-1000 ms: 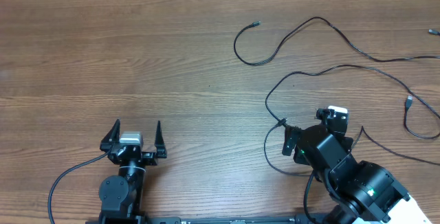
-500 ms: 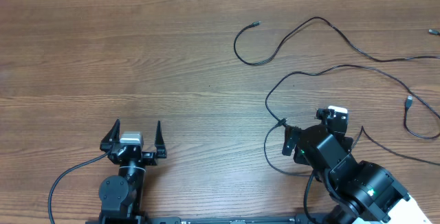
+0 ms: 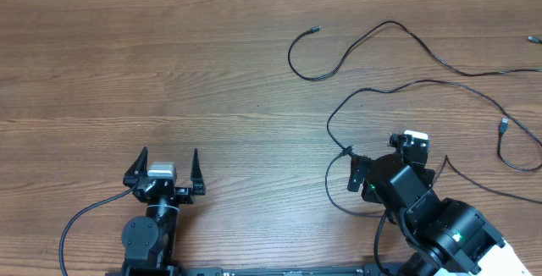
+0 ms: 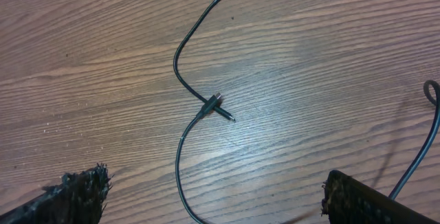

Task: Untangle cables

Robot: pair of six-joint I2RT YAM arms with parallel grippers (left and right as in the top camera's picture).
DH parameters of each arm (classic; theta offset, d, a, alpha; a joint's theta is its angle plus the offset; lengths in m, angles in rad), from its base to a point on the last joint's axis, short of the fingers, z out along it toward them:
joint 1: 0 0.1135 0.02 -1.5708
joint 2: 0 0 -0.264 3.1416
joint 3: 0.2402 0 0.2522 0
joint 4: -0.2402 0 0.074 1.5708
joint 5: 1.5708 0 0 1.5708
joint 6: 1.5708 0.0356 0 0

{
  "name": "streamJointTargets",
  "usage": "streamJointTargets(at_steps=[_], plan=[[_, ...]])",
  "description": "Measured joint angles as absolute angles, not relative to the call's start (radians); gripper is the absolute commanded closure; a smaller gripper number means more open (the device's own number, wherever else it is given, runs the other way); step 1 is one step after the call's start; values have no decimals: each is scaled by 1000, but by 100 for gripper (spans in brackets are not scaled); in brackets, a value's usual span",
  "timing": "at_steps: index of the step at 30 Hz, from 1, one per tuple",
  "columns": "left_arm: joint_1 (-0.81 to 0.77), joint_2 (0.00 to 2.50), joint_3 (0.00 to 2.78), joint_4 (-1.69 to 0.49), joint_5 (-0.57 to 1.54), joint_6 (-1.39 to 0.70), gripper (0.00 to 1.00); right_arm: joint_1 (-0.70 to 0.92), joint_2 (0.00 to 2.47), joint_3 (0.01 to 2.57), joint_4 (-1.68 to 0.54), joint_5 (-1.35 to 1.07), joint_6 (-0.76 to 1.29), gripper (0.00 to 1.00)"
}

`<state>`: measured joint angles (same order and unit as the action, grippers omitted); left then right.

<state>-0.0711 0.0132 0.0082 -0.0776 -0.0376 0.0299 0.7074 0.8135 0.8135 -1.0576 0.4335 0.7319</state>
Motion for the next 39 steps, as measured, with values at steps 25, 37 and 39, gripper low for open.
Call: streamJointTargets(at_steps=[25, 37, 39], plan=[[-71, 13, 8, -77, -38, 30, 0, 496, 748, 756, -901, 402, 733, 0], [-71, 13, 8, -77, -38, 30, 0, 182, 407, 367, -416, 258, 719, 0], [-71, 13, 8, -77, -38, 30, 0, 159, 344, 308, -324, 248, 692, 0]])
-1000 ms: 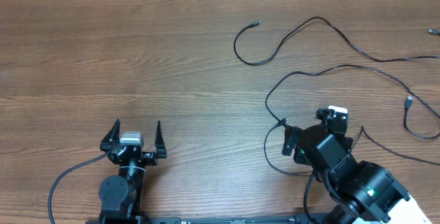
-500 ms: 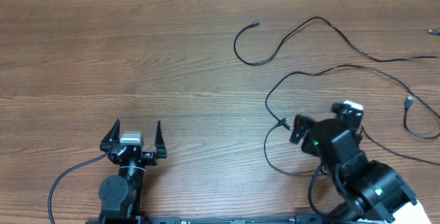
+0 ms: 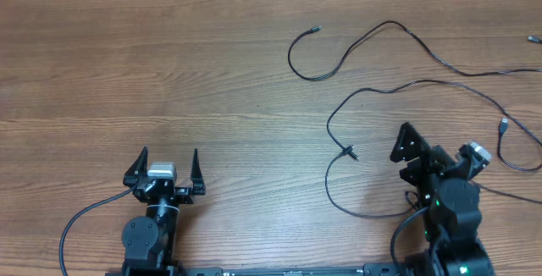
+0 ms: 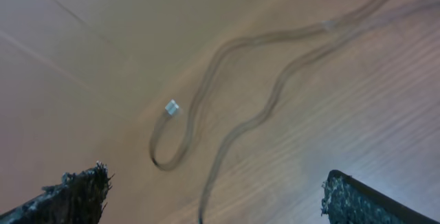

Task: Untangle cables

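Two thin black cables lie at the right of the wooden table. One cable (image 3: 373, 32) runs from a small plug (image 3: 315, 30) through a loop and off to the right. The other cable (image 3: 398, 85) curves down to a crossing with a short plug (image 3: 348, 151), then loops toward my right arm. My right gripper (image 3: 440, 151) hangs open to the right of that crossing. In the blurred right wrist view my right gripper (image 4: 220, 207) holds nothing, and a cable (image 4: 275, 93) with a silver-tipped connector (image 4: 171, 107) winds ahead. The left gripper (image 3: 167, 162) sits open at the front left.
A connector end (image 3: 504, 125) and a further cable loop (image 3: 517, 164) lie by the right edge. The left arm's own lead (image 3: 85, 217) trails at the front left. The table's far edge runs along the top.
My right gripper was over the crossing with the short plug. It now stands further right and has turned, so its camera faces the silver-tipped connector and its loops. It stays open. The left arm has not moved.
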Robot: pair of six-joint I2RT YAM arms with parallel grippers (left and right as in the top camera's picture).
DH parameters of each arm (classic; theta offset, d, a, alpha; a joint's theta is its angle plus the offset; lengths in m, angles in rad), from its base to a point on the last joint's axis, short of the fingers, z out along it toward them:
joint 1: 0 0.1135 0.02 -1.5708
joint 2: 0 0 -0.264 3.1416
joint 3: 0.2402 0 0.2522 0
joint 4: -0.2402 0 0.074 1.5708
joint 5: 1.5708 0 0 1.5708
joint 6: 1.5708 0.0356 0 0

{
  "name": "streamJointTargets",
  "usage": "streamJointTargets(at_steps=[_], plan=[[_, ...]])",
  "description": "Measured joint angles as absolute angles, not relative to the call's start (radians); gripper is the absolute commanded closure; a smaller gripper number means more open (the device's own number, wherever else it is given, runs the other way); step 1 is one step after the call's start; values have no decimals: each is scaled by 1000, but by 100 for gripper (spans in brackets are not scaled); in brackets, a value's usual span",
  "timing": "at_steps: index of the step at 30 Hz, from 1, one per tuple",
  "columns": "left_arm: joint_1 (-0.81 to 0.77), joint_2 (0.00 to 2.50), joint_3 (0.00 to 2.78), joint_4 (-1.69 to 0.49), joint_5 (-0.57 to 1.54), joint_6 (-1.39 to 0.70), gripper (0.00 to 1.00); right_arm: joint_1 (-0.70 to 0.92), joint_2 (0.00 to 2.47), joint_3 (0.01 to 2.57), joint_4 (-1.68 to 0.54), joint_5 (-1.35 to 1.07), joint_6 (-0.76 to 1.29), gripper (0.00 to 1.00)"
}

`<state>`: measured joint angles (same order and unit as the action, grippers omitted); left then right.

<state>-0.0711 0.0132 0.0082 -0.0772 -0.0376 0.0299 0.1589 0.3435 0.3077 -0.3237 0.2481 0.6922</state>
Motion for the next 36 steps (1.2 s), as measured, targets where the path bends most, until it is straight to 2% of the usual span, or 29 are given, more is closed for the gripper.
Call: streamJointTargets(at_steps=[5, 15, 36], plan=[[-71, 13, 8, -78, -38, 30, 1, 108, 205, 181, -165, 239, 627, 0], [-71, 13, 8, -77, -38, 30, 0, 45, 39, 34, -124, 219, 554, 0], [-71, 13, 8, -77, -38, 30, 0, 44, 30, 34, -117, 210, 477, 0]])
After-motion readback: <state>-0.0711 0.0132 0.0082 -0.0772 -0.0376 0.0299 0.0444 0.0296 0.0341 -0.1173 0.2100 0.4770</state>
